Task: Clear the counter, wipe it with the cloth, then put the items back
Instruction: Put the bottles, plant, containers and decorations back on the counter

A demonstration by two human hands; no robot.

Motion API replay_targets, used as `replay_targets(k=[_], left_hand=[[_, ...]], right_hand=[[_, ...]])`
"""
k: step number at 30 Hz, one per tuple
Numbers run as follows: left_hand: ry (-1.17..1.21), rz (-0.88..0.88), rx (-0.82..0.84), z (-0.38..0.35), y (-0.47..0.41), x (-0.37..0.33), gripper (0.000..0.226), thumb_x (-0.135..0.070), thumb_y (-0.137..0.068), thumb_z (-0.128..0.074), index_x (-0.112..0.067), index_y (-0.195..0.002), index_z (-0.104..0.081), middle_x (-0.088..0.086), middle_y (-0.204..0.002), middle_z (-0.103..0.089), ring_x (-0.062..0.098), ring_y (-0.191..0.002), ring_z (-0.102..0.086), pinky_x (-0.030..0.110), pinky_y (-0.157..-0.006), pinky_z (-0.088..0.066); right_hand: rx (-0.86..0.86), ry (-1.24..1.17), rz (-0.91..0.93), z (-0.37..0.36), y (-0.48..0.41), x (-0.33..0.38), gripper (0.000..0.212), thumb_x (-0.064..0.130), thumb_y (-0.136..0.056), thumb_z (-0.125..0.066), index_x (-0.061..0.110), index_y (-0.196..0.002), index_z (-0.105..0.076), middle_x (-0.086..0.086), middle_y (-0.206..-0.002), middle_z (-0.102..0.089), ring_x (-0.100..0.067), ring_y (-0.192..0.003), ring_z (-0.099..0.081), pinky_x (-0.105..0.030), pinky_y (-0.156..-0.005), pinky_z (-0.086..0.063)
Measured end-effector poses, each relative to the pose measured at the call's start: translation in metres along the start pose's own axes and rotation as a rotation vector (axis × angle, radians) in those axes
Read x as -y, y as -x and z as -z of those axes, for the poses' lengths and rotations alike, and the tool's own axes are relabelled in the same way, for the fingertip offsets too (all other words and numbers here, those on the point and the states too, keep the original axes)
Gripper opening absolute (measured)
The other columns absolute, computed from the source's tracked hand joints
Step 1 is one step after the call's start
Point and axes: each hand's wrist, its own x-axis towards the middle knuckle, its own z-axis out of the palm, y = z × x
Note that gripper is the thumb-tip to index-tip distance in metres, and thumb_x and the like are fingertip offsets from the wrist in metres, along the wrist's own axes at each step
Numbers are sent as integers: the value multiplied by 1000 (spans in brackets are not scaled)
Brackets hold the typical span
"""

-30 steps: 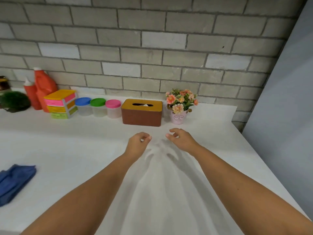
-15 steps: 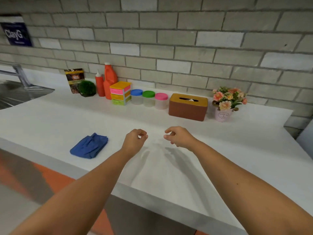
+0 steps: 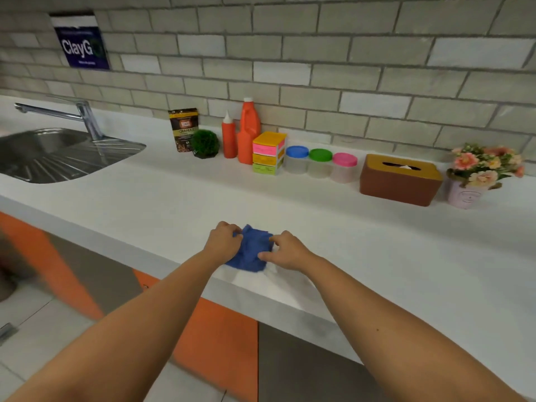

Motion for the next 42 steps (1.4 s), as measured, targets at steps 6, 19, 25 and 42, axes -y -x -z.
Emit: replay_targets(k=[6, 19, 25, 42], left_hand=[[153, 72, 130, 2, -21, 22, 28, -12, -96, -37, -2, -80, -57, 11, -81, -57, 20, -74, -50, 23, -57, -37], [296, 308, -54, 61, -59, 82, 41, -31, -101, -31, -2, -80, -53, 6, -71, -51, 23, -78, -50, 28, -72, -38], [332, 423, -249, 113, -59, 143, 38, -27, -100, -33, 0, -82, -53, 10, -72, -52, 27, -78, -52, 34, -75, -45], [307, 448, -406, 299, -114, 364, 31, -24, -98, -38, -2, -85, -54, 15, -82, -55, 26, -76, -49, 38, -73, -47]], right_hand=[[-82, 214, -73, -48, -33, 38, 65, 57, -77, -64, 12, -121, -49, -12, -116, -53, -28, -111, -50, -31, -81, -42], [26, 42, 143, -94, -118, 113, 23, 15, -72, -70, 9, -83, -51, -6, -90, -47, -24, -95, -52, -26, -67, -39], [134, -34, 326, -124, -149, 176, 20, 6, -70, -68, 8, -83, -52, -8, -83, -57, -20, -77, -52, -23, -57, -37], [205, -32, 498, -254, -282, 404, 20, 9, -71, -69, 10, -82, -52, -5, -79, -56, -20, -73, -52, -24, -59, -40]])
